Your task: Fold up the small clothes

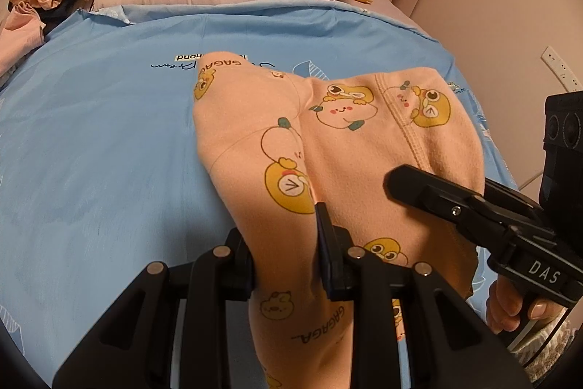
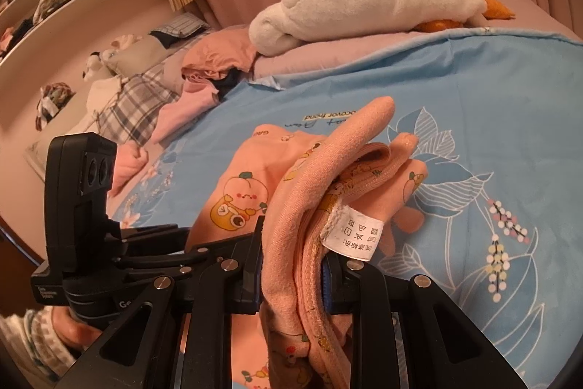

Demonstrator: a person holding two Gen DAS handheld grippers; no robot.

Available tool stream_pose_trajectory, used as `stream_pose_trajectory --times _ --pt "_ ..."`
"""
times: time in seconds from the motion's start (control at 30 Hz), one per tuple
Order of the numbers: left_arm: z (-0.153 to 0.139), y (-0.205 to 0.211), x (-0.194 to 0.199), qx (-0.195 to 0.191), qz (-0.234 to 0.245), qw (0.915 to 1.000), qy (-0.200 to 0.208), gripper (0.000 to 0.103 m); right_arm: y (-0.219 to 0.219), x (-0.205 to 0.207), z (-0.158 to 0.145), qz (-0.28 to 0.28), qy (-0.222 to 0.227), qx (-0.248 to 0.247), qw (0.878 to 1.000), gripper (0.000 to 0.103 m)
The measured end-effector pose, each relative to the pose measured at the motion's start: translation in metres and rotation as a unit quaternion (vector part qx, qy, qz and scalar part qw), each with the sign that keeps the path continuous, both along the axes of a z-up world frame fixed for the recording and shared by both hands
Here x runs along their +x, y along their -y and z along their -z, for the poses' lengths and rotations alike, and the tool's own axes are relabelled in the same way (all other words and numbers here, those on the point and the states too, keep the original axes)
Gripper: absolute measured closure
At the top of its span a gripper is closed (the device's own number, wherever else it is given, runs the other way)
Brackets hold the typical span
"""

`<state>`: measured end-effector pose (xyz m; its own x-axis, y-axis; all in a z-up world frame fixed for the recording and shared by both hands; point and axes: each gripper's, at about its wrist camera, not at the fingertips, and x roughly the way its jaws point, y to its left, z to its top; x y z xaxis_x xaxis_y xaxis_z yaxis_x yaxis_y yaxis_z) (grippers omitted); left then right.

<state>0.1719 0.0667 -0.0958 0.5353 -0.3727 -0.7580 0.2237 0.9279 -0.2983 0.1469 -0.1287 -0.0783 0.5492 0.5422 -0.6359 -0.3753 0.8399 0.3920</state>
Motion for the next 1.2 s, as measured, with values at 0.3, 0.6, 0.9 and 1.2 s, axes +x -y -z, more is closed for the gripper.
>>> stream_pose_trajectory --times 0.3,0.6,0.9,1.2 --pt "0.009 -0.003 0.016 0.006 -0.001 0.9999 -0.009 0.077 -0.003 0.013 0.008 0.0 -0.009 -0.001 1.0 0.078" --pt "0.018 -0.005 0.027 0.011 -0.002 0.9997 -0.023 0.077 -0.004 0.022 0.017 0.001 -0.022 -0.001 1.0 0.078" --pt "0.025 -0.003 0.035 0.017 -0.001 0.9993 -0.033 0.076 -0.005 0.03 0.025 0.003 -0.033 -0.002 0.999 0.078" --pt "0.028 -0.001 0.04 0.021 0.001 0.9991 -0.037 0.076 -0.006 0.035 0.029 0.004 -0.039 -0.002 0.999 0.078"
